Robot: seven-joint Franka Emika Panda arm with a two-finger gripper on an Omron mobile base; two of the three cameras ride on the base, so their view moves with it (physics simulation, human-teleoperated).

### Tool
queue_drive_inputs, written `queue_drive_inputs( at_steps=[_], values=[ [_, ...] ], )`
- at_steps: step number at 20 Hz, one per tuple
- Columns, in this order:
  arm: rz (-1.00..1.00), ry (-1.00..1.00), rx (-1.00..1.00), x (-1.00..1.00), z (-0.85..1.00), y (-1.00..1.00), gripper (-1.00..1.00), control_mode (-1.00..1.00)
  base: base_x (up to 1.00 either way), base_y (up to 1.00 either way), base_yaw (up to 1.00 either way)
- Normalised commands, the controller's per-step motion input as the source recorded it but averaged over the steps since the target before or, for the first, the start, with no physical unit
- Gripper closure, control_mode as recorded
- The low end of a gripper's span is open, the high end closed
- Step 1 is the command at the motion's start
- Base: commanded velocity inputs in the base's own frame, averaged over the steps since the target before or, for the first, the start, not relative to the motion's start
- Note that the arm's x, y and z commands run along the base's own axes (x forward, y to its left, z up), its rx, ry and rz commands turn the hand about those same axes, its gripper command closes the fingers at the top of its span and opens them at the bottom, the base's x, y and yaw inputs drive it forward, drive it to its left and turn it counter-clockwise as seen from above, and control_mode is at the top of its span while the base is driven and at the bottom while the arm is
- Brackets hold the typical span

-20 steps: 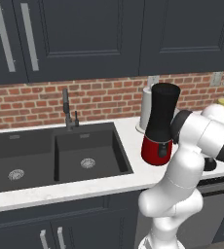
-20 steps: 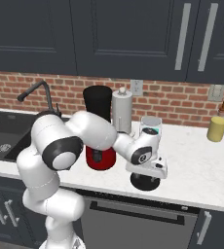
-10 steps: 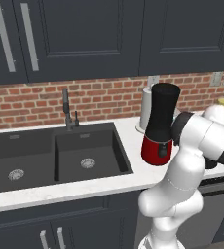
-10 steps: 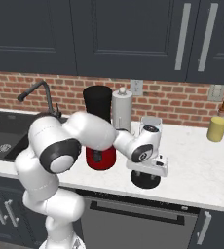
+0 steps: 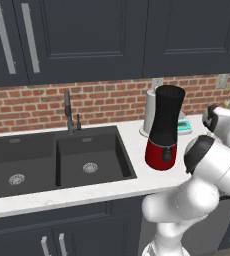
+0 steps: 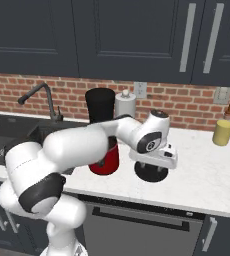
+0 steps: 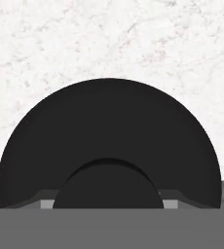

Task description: Close the lid blender by securely placing the lid on top.

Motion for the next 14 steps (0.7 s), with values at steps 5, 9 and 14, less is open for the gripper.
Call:
queue_drive_inputs(
  at_steps=[5,9,14],
  values=[
    [0.0,-0.17,-0.01,-0.27,1.0,0.26,1.0,-1.0,0.0,0.0,0.0],
    [0.0,-0.11,-0.03,-0.01,1.0,0.66,1.0,-1.0,0.0,0.0,0.0],
    [0.0,-0.08,-0.06,-0.01,1.0,0.8,1.0,-1.0,0.0,0.0,0.0]
  ],
)
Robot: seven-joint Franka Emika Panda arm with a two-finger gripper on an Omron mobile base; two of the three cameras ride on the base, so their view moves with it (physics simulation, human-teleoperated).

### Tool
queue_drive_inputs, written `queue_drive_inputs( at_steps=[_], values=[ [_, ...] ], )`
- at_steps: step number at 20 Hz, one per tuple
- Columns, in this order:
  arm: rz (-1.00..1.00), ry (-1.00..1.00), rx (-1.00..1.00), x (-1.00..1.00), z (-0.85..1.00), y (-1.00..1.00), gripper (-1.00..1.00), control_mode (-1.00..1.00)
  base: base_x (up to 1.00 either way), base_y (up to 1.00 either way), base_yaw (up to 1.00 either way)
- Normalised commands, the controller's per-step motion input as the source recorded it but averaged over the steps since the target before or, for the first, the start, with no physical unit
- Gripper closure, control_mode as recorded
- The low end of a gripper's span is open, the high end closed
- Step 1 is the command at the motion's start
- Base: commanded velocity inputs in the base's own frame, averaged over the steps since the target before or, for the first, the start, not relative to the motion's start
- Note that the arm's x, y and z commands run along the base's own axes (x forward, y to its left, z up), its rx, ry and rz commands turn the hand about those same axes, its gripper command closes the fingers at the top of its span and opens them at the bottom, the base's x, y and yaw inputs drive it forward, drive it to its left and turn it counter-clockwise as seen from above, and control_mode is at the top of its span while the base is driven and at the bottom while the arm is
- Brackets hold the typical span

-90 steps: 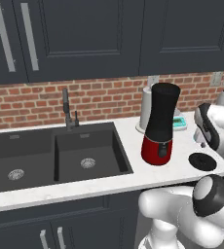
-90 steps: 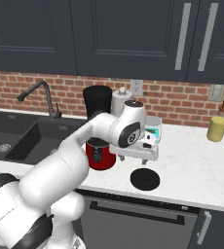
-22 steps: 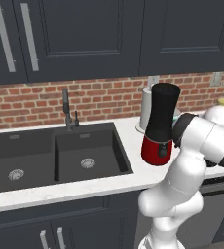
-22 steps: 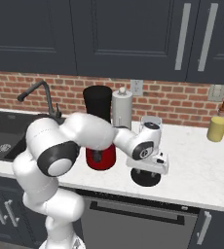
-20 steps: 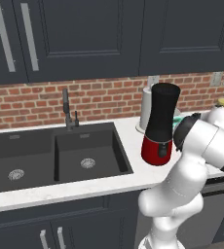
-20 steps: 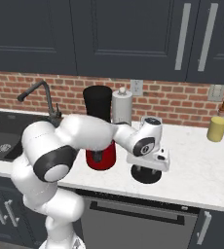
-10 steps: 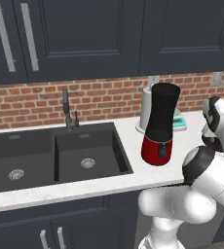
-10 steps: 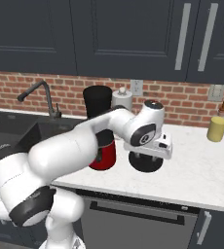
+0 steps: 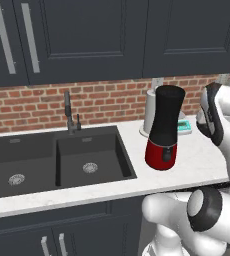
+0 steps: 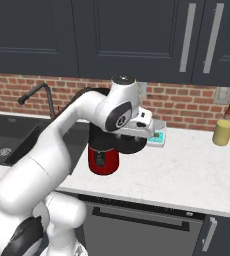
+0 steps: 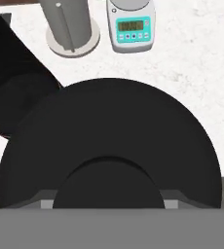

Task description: Close the lid blender by securely placing the lid on top.

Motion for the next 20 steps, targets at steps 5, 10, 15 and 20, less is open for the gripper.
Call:
queue_drive_inputs(
  at_steps=[5,10,15,20],
  values=[
    [0.0,-0.05,-0.04,-0.01,1.0,0.65,1.0,-1.0,0.0,0.0,0.0],
    [0.0,0.0,0.0,0.05,1.0,0.63,1.0,-1.0,0.0,0.0,0.0],
    [0.0,0.0,0.03,0.49,0.88,0.24,1.0,-1.0,0.0,0.0,0.0],
    [0.0,0.03,0.02,0.92,-0.07,0.09,1.0,-1.0,0.0,0.0,0.0]
  ],
)
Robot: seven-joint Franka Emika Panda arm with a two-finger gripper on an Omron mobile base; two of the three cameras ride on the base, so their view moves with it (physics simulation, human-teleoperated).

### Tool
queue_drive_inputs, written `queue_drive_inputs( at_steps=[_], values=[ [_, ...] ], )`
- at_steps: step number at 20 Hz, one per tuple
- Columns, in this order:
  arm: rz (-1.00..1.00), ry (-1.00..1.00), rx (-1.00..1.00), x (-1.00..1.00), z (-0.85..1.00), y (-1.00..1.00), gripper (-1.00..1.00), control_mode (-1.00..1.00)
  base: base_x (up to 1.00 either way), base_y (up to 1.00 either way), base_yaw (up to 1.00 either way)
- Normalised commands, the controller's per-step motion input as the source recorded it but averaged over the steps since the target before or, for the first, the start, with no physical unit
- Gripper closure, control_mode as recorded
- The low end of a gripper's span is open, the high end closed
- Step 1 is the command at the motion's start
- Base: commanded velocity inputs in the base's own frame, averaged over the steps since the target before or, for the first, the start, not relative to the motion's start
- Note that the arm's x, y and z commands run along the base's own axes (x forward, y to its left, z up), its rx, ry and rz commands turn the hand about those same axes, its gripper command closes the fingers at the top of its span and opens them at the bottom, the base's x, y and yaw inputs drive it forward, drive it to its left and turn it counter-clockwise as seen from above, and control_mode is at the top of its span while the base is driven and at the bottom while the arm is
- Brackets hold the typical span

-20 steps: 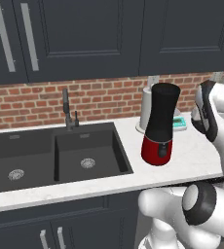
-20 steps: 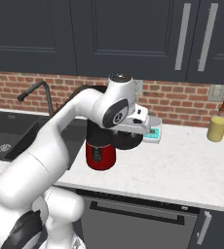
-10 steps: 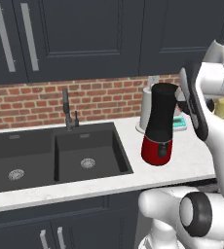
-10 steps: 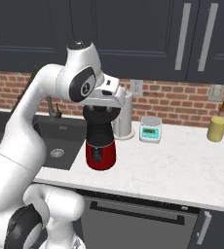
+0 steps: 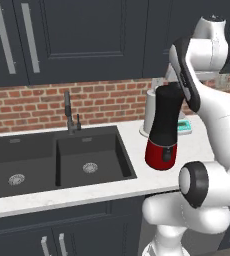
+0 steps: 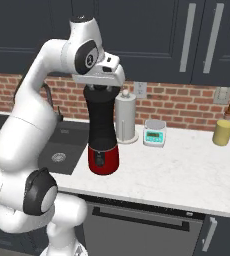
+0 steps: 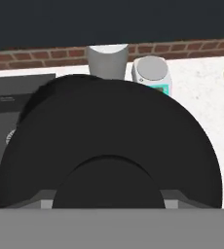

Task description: Close the lid blender by securely placing the lid on top.

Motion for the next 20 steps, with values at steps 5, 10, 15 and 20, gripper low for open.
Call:
queue_drive_inputs(
  at_steps=[5,10,15,20],
  values=[
    [0.0,-0.03,0.0,0.65,-0.61,0.16,1.0,-1.0,0.0,0.0,0.0],
    [0.0,-0.09,0.0,0.5,-0.26,0.07,1.0,-1.0,0.0,0.0,0.0],
    [0.0,-0.02,0.0,0.57,-0.14,0.08,1.0,-1.0,0.0,0.0,0.0],
    [0.0,-0.08,0.0,0.06,-0.22,0.11,1.0,-1.0,0.0,0.0,0.0]
  ],
)
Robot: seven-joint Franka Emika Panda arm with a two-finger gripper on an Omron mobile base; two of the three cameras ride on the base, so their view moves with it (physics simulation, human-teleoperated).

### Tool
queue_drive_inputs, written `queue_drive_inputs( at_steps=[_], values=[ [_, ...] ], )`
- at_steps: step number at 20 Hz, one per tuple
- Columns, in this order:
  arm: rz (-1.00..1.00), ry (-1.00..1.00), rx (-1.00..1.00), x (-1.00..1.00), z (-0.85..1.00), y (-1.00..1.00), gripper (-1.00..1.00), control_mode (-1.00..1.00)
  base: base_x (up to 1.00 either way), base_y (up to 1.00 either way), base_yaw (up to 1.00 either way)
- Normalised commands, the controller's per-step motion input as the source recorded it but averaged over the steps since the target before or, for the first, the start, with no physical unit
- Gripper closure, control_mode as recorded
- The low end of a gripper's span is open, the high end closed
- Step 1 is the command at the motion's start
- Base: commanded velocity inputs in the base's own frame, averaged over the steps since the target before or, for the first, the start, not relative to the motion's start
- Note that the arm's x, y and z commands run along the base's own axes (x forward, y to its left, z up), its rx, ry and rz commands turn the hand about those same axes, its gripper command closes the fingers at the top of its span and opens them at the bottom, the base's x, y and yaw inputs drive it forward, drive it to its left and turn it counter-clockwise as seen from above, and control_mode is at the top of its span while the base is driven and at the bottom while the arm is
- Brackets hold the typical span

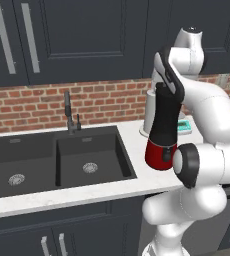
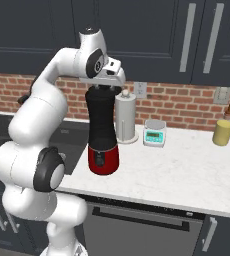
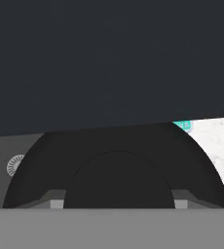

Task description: Close the lid blender by securely placing the lid on top.

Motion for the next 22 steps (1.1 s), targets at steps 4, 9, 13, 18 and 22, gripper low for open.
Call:
queue_drive_inputs(
  at_steps=[4,9,13,18,22],
  values=[
    [0.0,-0.07,0.0,0.08,-0.38,0.11,1.0,-1.0,0.0,0.0,0.0],
    [0.0,-0.05,0.0,0.0,-0.49,0.16,1.0,-1.0,0.0,0.0,0.0],
    [0.0,-0.02,0.0,0.06,-0.43,0.29,1.0,-1.0,0.0,0.0,0.0],
    [0.0,-0.01,0.0,0.19,-0.32,0.42,1.0,-1.0,0.0,0.0,0.0],
    [0.01,0.0,0.0,0.18,-0.31,0.41,1.0,-1.0,0.0,0.0,0.0]
  ],
)
